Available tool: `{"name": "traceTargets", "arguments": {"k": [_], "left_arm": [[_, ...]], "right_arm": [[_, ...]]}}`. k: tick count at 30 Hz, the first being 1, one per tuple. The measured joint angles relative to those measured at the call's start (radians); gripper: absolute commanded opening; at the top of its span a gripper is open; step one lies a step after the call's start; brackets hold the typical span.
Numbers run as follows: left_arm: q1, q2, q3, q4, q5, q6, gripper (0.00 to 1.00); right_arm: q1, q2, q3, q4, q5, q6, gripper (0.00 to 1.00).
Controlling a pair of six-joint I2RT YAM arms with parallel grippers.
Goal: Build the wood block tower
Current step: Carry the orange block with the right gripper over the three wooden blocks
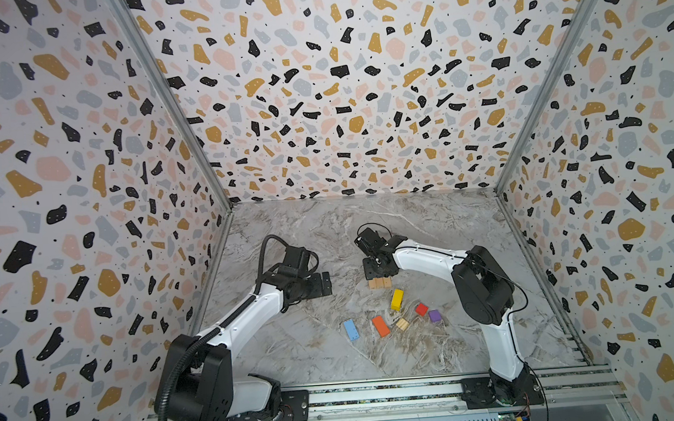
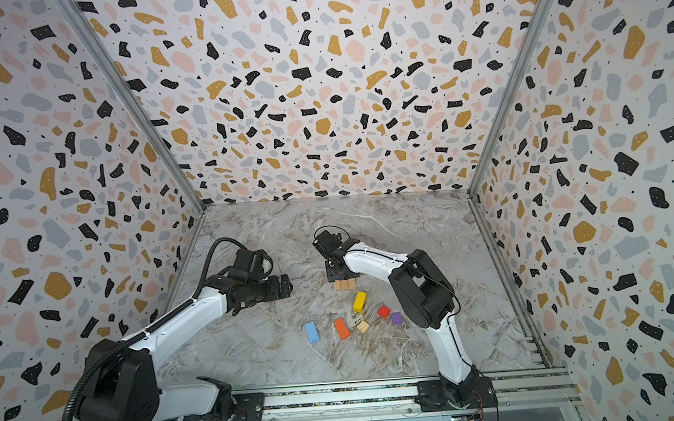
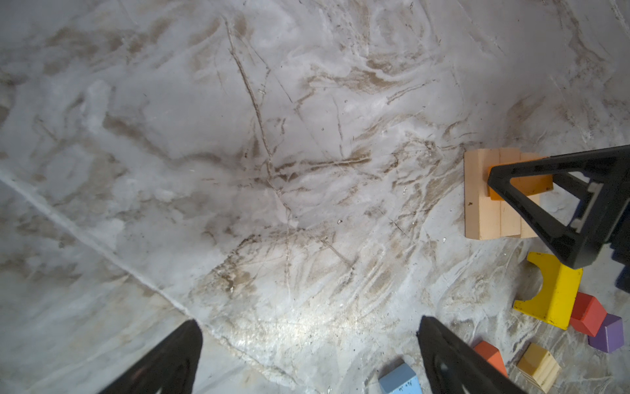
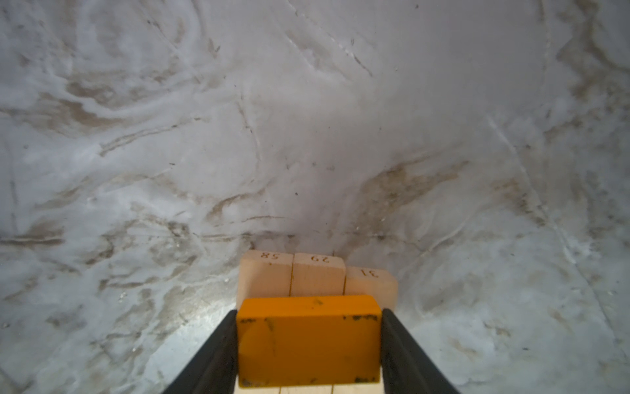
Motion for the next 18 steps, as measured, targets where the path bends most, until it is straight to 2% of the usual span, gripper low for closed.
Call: {"name": "traceTargets", "arguments": {"k": [1,3,4,6,18], "left_arm": [[0.0,0.0,0.0,0.0,0.0,0.0,1.0],[0.0,0.0,0.0,0.0,0.001,0.0,1.0],[0.0,0.0,0.0,0.0,0.002,0.0,1.0],[0.0,0.0,0.0,0.0,0.002,0.0,1.0],[0.0,0.0,0.0,0.0,0.003,0.0,1.0]], "right_arm": [[0.0,0.0,0.0,0.0,0.001,0.001,0.62],[0.0,0.0,0.0,0.0,0.004,0.003,0.54],[0.0,0.0,0.0,0.0,0.005,0.004,0.53],[0.0,0.0,0.0,0.0,0.007,0.005,0.59],[0.001,0.0,0.0,0.0,0.014,0.011,0.66]]}}
